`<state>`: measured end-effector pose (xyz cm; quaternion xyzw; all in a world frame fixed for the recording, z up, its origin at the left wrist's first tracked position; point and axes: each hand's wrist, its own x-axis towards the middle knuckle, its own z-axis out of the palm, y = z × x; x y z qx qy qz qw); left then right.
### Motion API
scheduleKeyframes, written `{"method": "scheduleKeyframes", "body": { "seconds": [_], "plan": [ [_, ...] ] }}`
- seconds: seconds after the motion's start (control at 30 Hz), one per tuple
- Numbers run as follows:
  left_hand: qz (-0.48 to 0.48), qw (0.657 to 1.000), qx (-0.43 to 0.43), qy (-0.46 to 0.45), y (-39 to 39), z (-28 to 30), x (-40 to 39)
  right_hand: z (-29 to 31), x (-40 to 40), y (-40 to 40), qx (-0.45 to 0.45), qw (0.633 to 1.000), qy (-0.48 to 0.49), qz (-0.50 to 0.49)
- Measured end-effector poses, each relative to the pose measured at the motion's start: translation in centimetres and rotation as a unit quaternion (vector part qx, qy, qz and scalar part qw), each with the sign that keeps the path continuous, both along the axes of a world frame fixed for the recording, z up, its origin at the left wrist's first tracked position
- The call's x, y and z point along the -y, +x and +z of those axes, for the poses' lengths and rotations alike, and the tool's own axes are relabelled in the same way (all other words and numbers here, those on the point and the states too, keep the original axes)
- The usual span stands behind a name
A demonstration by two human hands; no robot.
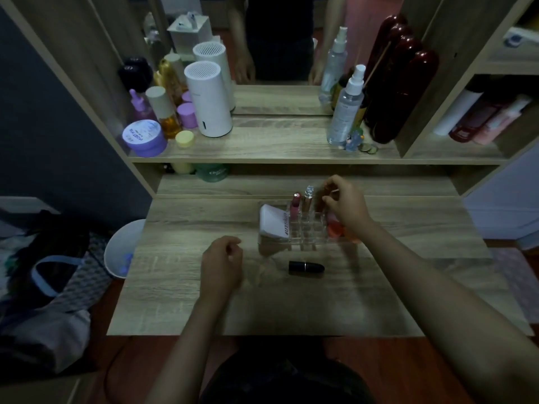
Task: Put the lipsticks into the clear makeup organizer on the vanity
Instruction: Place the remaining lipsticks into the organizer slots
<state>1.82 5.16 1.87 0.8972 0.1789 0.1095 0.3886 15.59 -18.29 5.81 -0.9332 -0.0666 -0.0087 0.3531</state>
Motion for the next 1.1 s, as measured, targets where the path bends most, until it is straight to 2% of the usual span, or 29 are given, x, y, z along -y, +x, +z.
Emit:
{"method": "scheduleKeyframes", "body": {
  "seconds": [0.17, 0.3, 0.53, 0.8, 0.83, 0.9, 0.97, 1.03, 1.1],
  "plan": [
    [0.016, 0.997, -0.066, 0.036, -0.3, -0.8, -3.1, 0.0, -0.4, -0.5, -0.013, 1.0, 0.006, 0.006],
    [0.02, 0.987, -0.158, 0.011, -0.7, -1.5, -4.5, 0.2, -0.4, -0.5, -0.028, 0.999, -0.009, 0.011],
    [0.01, 0.985, -0.174, -0.012, -0.4, -1.5, -4.6, 0.7, -0.3, -0.5, -0.029, 0.999, -0.019, 0.022],
    [-0.014, 0.991, -0.128, -0.031, 0.0, 0.1, -4.0, 1.6, -0.3, -1.0, -0.009, 0.999, -0.033, 0.034],
    [-0.018, 0.993, -0.113, -0.034, 0.4, 0.5, -3.8, 1.8, -0.3, -1.2, 0.014, 0.999, -0.031, 0.018],
    [-0.028, 0.996, -0.08, -0.037, 1.2, 1.6, -3.1, 2.4, -0.1, -2.1, 0.115, 0.992, -0.041, -0.041],
    [-0.048, 0.997, -0.046, -0.038, 2.2, 2.8, -1.8, 3.0, 0.4, -3.8, 0.24, 0.963, -0.066, -0.099],
    [-0.06, 0.998, -0.008, -0.035, 3.1, 3.9, -0.8, 2.9, -0.1, -5.8, 0.272, 0.956, -0.097, -0.052],
    [-0.064, 0.997, 0.028, -0.044, 4.1, 4.7, 0.0, 1.9, -0.8, -7.7, 0.236, 0.955, -0.164, 0.068]
  ]
}}
